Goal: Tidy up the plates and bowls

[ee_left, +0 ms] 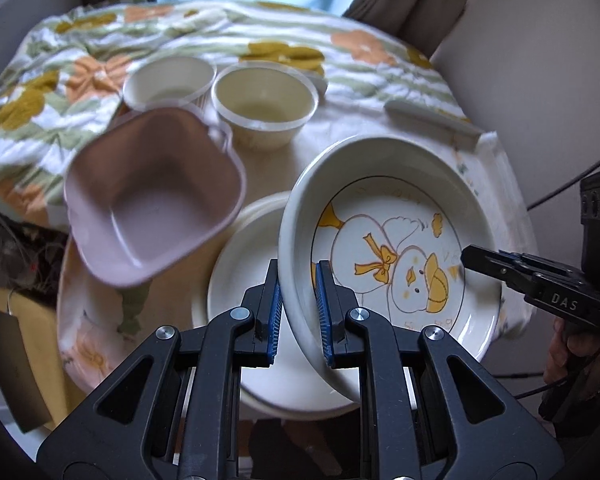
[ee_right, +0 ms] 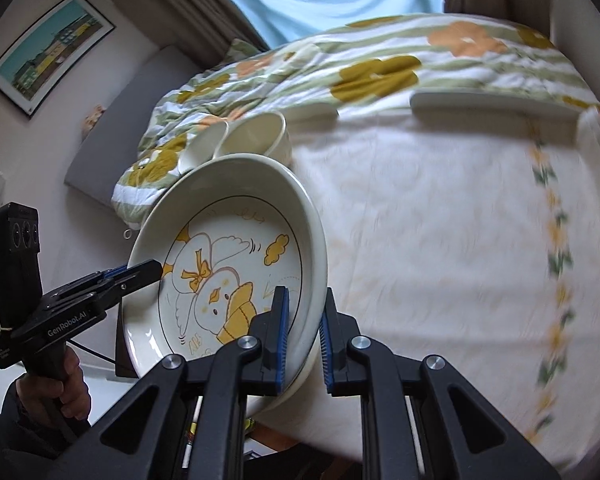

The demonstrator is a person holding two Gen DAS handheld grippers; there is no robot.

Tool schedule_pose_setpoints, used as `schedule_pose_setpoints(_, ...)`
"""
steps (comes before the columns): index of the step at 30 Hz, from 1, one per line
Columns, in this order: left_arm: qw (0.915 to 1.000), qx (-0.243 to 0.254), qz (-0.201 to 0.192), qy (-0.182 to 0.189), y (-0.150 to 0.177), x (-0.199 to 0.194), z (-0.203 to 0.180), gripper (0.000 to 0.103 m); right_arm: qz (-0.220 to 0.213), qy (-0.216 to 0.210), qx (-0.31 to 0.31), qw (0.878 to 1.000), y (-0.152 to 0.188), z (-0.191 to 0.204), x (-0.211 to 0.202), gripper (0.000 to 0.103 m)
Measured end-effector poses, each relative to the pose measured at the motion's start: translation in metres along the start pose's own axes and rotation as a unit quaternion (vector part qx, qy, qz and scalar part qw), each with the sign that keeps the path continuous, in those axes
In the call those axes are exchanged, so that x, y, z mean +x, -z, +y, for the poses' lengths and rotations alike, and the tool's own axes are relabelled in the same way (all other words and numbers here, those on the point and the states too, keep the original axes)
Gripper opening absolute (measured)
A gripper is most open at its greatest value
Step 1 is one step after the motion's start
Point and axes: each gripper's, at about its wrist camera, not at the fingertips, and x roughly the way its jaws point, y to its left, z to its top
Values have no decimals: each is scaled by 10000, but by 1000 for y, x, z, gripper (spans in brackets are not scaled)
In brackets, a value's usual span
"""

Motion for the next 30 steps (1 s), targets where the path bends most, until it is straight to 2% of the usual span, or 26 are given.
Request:
schedule_pose_setpoints(6,9993,-164,282,171,22,28,25,14,139,276,47,9995,18,6,18,13)
schedule_pose_setpoints(16,9991,-79,424,11,29,53,32,14,222,670,-164,9974,25,15,37,13)
schedule_pose_setpoints(24,9966,442,370,-591,27,57,14,16,218,851,-387,9954,27,20,40,13)
schedule_pose_setpoints(30,9856,1077,173,-1288,32,55,-5,17,163,1072,-742,9913,30,27,41,13)
